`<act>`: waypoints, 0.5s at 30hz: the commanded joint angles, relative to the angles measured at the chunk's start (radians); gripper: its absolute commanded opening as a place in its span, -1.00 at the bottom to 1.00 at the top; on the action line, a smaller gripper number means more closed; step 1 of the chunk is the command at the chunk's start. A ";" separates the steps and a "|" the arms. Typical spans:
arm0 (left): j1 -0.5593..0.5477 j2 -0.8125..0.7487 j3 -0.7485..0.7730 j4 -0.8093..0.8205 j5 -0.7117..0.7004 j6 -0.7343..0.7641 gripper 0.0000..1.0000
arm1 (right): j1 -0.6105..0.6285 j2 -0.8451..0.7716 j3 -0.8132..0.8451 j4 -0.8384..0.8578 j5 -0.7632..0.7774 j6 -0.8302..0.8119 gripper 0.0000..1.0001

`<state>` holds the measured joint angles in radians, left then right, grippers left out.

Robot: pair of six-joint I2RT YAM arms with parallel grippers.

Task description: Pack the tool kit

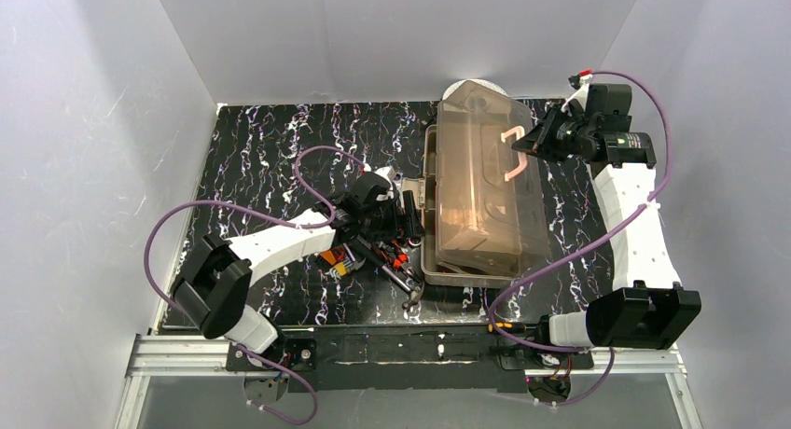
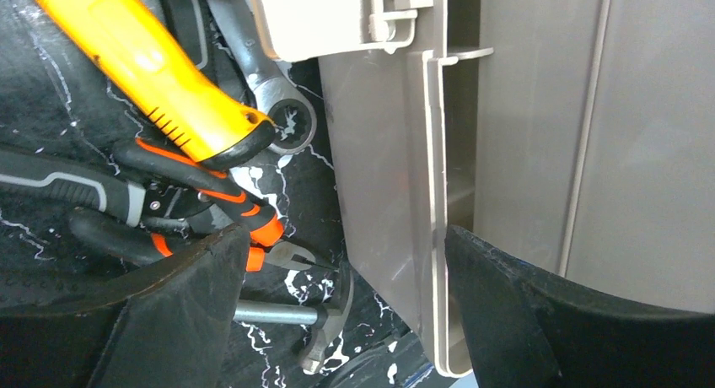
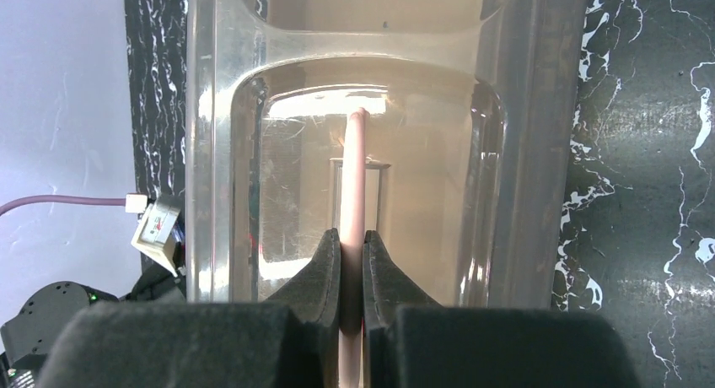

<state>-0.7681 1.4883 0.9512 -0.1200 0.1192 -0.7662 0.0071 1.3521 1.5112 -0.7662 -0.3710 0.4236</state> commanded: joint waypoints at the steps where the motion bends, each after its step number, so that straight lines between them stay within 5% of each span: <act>1: -0.016 0.033 0.057 0.012 -0.001 0.000 0.64 | -0.045 -0.058 -0.003 0.130 -0.088 0.023 -0.97; 5: -0.030 0.070 0.078 0.043 0.023 -0.013 0.56 | -0.070 -0.061 -0.022 0.139 -0.108 0.028 -0.97; 8: -0.045 0.094 0.102 0.049 0.026 0.003 0.31 | -0.091 -0.067 -0.042 0.149 -0.127 0.033 -0.97; 11: -0.048 0.106 0.100 0.048 0.012 0.014 -0.13 | -0.118 -0.079 -0.055 0.151 -0.129 0.034 -0.97; 15: -0.049 0.080 0.072 0.034 -0.049 0.029 -1.00 | -0.163 -0.096 -0.072 0.138 -0.123 0.026 -0.97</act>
<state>-0.8200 1.6005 1.0290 -0.0425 0.1436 -0.7696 -0.1051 1.3151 1.4399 -0.7044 -0.4862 0.4530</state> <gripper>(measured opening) 0.165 0.097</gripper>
